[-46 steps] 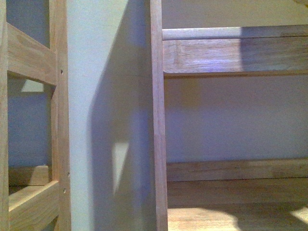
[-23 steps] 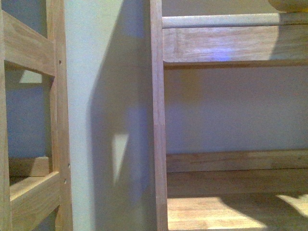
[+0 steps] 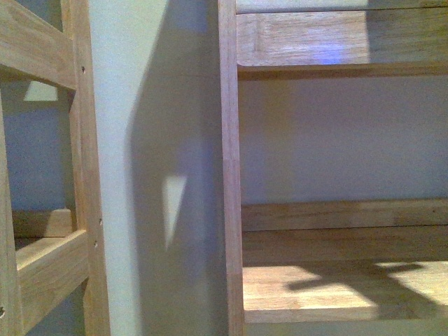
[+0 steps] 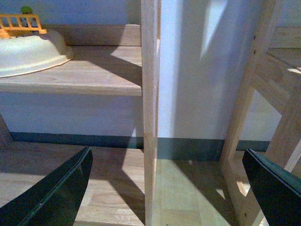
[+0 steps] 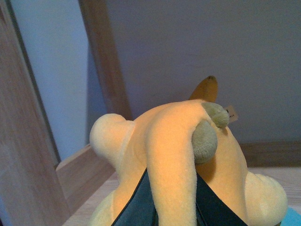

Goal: Put away toys

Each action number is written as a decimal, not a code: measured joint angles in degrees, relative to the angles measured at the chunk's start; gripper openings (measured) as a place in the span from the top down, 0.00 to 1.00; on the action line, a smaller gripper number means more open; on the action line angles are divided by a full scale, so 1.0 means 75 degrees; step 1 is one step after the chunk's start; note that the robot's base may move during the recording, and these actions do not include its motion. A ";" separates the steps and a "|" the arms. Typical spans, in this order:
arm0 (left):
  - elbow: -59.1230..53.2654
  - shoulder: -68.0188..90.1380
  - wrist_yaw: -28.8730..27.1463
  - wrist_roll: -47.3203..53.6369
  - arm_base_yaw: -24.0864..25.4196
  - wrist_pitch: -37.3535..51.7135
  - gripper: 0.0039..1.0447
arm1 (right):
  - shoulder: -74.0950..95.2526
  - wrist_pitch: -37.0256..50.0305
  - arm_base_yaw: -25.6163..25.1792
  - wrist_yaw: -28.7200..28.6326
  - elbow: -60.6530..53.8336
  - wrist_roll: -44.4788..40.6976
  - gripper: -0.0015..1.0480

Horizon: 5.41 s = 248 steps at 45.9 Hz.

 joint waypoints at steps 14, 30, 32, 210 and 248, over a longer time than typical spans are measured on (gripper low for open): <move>0.0000 0.0000 0.0000 0.0000 0.0000 0.0000 0.06 | 0.0784 -0.0087 0.0787 0.0414 0.0769 0.0152 0.93; 0.0000 0.0000 0.0000 0.0000 0.0000 0.0000 0.06 | 0.1635 -0.0137 0.0848 0.0271 0.1454 0.0117 0.93; 0.0000 0.0000 0.0000 0.0000 0.0000 0.0000 0.06 | 0.1696 -0.0079 0.0804 0.0172 0.1460 0.0163 0.93; 0.0000 0.0000 0.0000 0.0000 0.0000 0.0000 0.06 | -0.9763 -0.0950 0.1620 0.3523 -1.1777 -0.2285 0.37; 0.0000 0.0000 0.0000 0.0000 0.0000 0.0000 0.06 | -1.0611 -0.0868 -0.0227 0.1766 -1.2718 -0.2442 0.97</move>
